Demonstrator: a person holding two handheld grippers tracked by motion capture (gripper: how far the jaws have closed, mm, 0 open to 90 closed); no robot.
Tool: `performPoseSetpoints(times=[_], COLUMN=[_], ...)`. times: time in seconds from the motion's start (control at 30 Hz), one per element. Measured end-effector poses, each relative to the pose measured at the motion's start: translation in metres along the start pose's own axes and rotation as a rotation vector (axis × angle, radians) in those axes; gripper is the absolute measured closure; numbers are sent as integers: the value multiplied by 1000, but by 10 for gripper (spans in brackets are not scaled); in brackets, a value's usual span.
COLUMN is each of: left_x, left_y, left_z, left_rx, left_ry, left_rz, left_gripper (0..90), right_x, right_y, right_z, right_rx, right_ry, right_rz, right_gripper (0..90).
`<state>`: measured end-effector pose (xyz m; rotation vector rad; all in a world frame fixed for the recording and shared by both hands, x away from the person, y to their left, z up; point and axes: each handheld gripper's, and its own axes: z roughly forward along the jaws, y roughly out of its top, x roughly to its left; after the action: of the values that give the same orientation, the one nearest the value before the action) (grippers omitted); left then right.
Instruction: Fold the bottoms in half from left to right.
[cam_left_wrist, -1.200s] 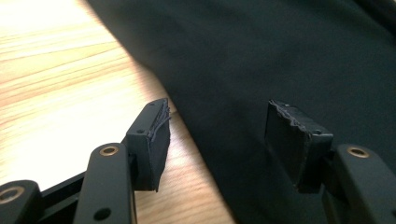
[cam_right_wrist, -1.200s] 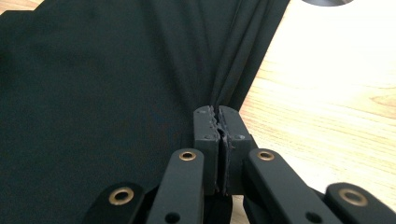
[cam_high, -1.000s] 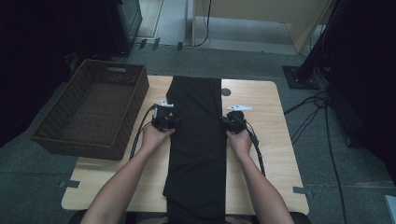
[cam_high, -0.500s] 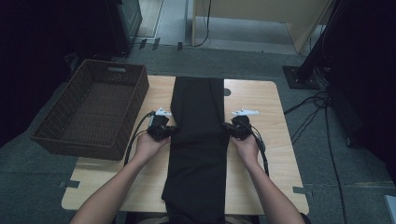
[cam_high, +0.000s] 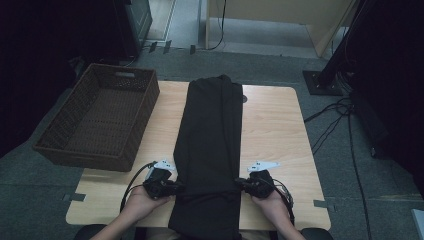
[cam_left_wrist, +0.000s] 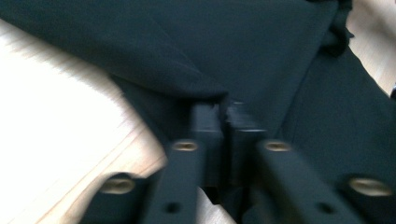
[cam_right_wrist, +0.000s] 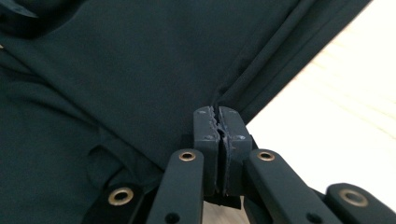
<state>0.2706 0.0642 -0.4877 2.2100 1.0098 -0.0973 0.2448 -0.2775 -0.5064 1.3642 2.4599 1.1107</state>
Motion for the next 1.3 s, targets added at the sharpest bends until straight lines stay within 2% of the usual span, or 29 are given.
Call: performPoseSetpoints(times=[0.03, 0.1, 0.17, 0.23, 0.3, 0.43, 0.5, 0.6, 0.67, 0.77, 0.83, 0.9, 0.97, 1.0, 1.03, 1.07, 1.13, 1.23, 1.3], left_x=[4, 14, 24, 35, 45, 59, 68, 79, 87, 94, 99, 101, 102, 102, 103, 104, 105, 101, 100], left_y=[6, 18, 30, 42, 53, 73, 80, 85, 89, 91, 92, 92, 91, 91, 91, 90, 88, 87, 87], left_z=[-2, -6, -9, -8, -5, 9, 14, 20, 25, 31, 34, 38, 42, 42, 42, 42, 42, 42, 41], left_rx=[-17, -65, -107, -138, -158, -138, -131, -156, -150, -133, -128, -124, -121, -125, -128, -131, -131, -127, -122], left_ry=[21, 44, 69, 93, 117, 227, 221, 243, 237, 260, 260, 274, 284, 285, 280, 284, 266, 280, 279], left_rz=[-6, -14, -26, -38, -51, -15, -38, -54, -65, -68, -85, -88, -87, -91, -98, -109, -113, -89, -87], left_gripper=[592, 540, 503, 476, 467, 439, 418, 412, 409, 403, 408, 440, 513, 565, 641, 710, 841, 894, 899], right_x=[-2, -6, -9, -15, -21, -35, -39, -44, -48, -55, -58, -59, -59, -61, -62, -65, -71, -81, -87], right_y=[1, 5, 10, 20, 29, 53, 64, 80, 89, 99, 104, 111, 115, 116, 116, 115, 113, 111, 109], right_z=[0, 0, -3, -5, -3, 14, 25, 38, 47, 58, 66, 74, 82, 86, 86, 86, 81, 71, 65], right_rx=[-8, -31, -66, -116, -140, -174, -172, -176, -183, -177, -169, -155, -140, -125, -113, -111, -107, -111, -97], right_ry=[-2, -10, -32, -57, -69, -114, -141, -171, -177, -186, -195, -216, -261, -283, -304, -303, -295, -260, -281], right_rz=[-2, 6, -6, -12, -11, -1, 6, 0, 22, 54, 61, 50, 25, 22, 15, 9, 8, 48, 47], right_gripper=[832, 715, 640, 610, 593, 557, 525, 515, 513, 495, 483, 483, 483, 506, 573, 662, 821, 864, 871])
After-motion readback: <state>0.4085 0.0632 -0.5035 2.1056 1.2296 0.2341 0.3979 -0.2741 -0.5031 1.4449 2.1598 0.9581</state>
